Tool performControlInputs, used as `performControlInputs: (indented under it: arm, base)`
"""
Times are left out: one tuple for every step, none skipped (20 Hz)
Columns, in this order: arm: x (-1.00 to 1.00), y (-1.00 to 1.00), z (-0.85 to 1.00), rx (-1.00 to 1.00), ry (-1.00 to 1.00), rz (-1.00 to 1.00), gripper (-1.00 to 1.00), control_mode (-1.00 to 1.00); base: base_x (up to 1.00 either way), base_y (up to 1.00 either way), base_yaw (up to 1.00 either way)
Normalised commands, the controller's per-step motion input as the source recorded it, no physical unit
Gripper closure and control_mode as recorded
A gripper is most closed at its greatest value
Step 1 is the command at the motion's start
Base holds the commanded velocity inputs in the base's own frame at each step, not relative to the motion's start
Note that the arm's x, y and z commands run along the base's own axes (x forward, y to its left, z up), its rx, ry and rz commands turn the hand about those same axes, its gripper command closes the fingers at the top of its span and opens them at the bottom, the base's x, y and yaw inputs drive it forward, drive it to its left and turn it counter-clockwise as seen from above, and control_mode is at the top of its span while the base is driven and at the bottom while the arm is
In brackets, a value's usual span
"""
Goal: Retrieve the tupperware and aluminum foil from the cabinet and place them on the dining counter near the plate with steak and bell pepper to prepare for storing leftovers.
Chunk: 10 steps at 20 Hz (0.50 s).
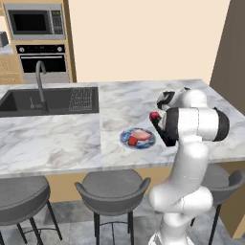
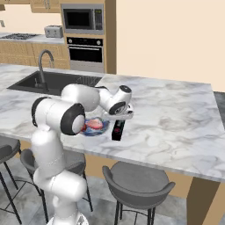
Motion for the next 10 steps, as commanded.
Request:
performControlInputs:
  arm:
    - [-1.00,0.19,0.90,-0.19,-0.54,-0.29,-1.00,-1.00]
    - [-1.00,0.07,1.00,-0.17,-0.44,-0.26,-1.00,-1.00]
    - [-0.82,0.00,1.00,-0.17,-0.34,-0.20,-1.00,-1.00]
    - [-0.69,0.00,1.00,-0.16,-0.25,-0.15,-1.00,-1.00]
    - [-0.53,0.00,1.00,-0.15,-0.17,-0.10,-1.00,-1.00]
    - [-0.44,0.00,1.00,-0.17,-0.17,-0.09,-1.00,-1.00]
    - [-0.39,0.00,1.00,-0.16,-0.12,-0.04,-1.00,-1.00]
    - [-0.41,0.00,1.00,-0.16,-0.09,-0.02,-1.00,-1.00]
    - [-0.45,0.00,1.00,-0.16,-0.04,0.00,-1.00,-1.00]
    - [-0.46,0.00,1.00,-0.12,0.00,0.00,-1.00,-1.00]
  base:
    - [0.00,0.00,0.00]
    - [0.00,0.00,0.00]
    - [0.00,0.00,0.00]
    - [0.00,0.00,0.00]
    - [0.00,0.00,0.00]
    - [0.00,0.00,0.00]
    - [0.00,0.00,0.00]
    - [0.00,0.00,0.00]
    - [0.00,0.00,0.00]
    - [0.00,0.00,0.00]
